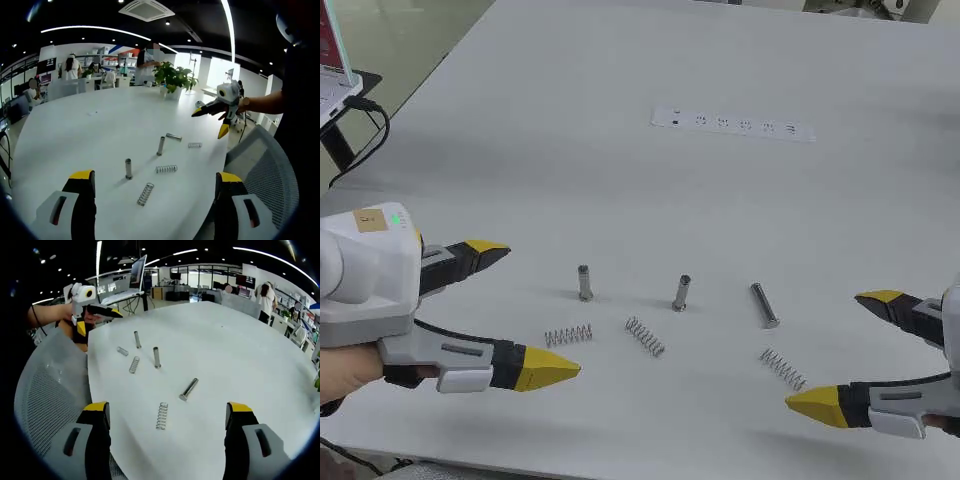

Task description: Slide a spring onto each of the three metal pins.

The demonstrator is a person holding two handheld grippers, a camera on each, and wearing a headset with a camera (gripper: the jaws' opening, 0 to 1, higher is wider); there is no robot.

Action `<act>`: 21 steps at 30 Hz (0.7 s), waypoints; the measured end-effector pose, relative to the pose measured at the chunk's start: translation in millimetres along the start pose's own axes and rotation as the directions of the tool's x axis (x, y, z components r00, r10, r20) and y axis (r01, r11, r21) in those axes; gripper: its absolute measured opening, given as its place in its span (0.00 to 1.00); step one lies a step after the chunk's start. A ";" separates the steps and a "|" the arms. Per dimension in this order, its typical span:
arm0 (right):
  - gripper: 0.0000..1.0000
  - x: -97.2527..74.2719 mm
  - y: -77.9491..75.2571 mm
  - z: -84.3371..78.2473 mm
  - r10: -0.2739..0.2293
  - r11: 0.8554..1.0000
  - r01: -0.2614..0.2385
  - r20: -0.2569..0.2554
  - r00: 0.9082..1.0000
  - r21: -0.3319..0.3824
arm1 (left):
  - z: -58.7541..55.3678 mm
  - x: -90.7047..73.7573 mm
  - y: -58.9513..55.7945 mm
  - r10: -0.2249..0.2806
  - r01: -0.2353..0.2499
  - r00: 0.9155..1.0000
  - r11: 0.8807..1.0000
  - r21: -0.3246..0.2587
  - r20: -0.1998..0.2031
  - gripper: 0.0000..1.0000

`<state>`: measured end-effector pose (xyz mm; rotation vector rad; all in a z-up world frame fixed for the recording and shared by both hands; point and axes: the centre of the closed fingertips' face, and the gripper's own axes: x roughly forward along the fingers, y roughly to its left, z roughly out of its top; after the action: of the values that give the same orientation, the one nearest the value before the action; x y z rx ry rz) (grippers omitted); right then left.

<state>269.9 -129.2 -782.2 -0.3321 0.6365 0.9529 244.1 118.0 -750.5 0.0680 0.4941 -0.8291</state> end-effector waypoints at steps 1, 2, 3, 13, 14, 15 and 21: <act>0.95 0.1 0.0 -0.3 0.000 1.000 0.000 -0.001 1.000 0.001 | -0.3 -0.1 0.1 0.001 -0.001 1.000 1.000 0.002 -0.001 0.98; 0.95 0.1 0.2 -0.8 0.001 1.000 -0.001 -0.003 1.000 0.000 | -0.4 -0.3 0.0 0.002 -0.002 1.000 1.000 0.004 -0.001 0.98; 0.95 0.0 0.3 -1.2 -0.001 1.000 0.001 -0.005 1.000 -0.003 | -0.3 -0.5 -0.4 0.001 -0.001 1.000 1.000 0.002 0.000 0.98; 0.95 -0.9 0.0 -0.4 -0.005 1.000 0.005 0.004 1.000 0.000 | -0.5 -0.2 -1.3 0.002 -0.002 1.000 1.000 -0.003 0.006 0.98; 0.95 -1.3 -0.3 -0.3 -0.007 1.000 0.007 0.005 1.000 0.001 | -1.1 0.1 -1.0 0.004 -0.004 1.000 1.000 -0.002 0.004 0.98; 0.95 -1.5 -0.3 -0.2 -0.007 1.000 0.007 0.006 1.000 0.001 | -1.4 0.3 -1.0 0.005 -0.005 1.000 1.000 -0.002 0.003 0.98; 0.95 -2.9 -0.2 -1.2 -0.010 1.000 0.010 0.004 1.000 0.003 | -2.4 2.2 -1.2 0.001 -0.001 1.000 1.000 -0.003 -0.001 0.98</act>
<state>268.4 -131.8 -781.3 -0.3300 0.6319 0.9429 243.6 116.2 -753.5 0.0662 0.4958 -0.8272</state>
